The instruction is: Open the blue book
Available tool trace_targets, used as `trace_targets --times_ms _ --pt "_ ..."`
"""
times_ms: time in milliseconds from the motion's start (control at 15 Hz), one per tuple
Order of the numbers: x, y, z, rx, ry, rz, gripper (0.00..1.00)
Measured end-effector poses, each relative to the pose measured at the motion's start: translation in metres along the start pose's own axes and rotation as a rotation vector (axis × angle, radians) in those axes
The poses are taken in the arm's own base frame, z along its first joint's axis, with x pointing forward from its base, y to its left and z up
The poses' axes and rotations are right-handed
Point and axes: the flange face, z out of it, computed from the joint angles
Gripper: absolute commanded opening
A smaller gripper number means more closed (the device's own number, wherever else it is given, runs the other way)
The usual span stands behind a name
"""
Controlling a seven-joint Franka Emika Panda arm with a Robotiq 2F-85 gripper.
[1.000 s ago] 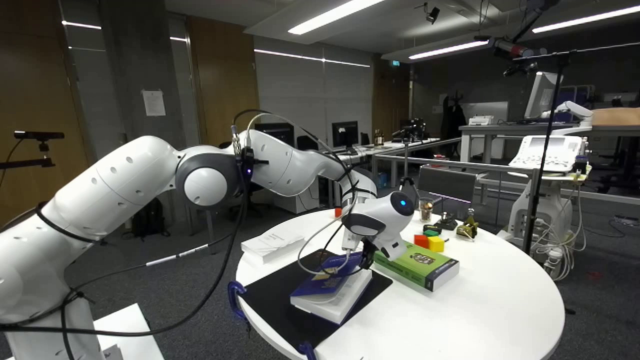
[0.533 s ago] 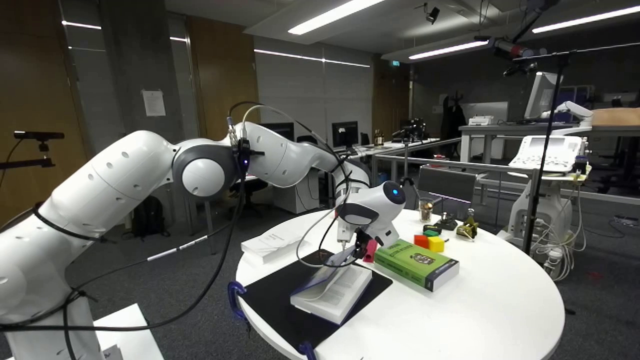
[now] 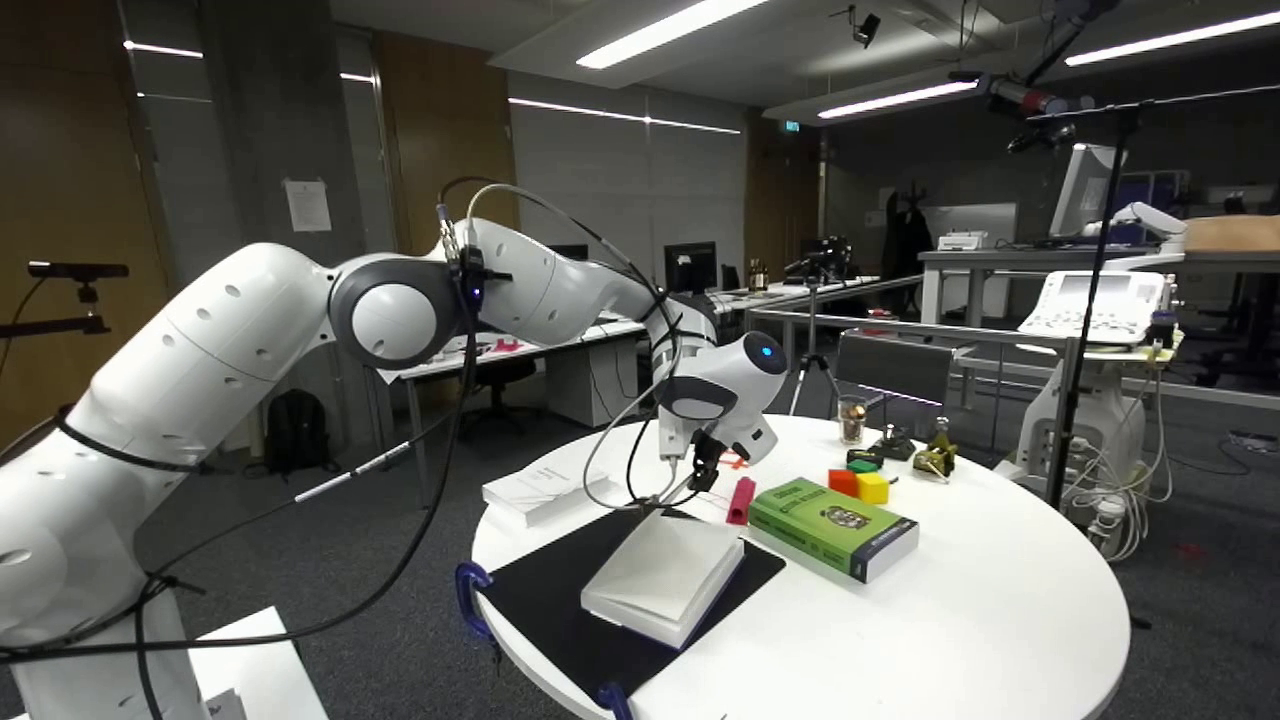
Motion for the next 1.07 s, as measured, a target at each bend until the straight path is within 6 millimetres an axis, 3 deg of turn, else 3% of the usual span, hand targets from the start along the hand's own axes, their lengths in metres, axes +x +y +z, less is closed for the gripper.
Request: trace_targets --times_ms 533,1067 --pt "-0.038 -0.043 -0.006 -0.038 -0.015 -0.065 1.00" --pt "-0.073 -0.070 0.012 -0.083 -0.113 -0.125 1.00"
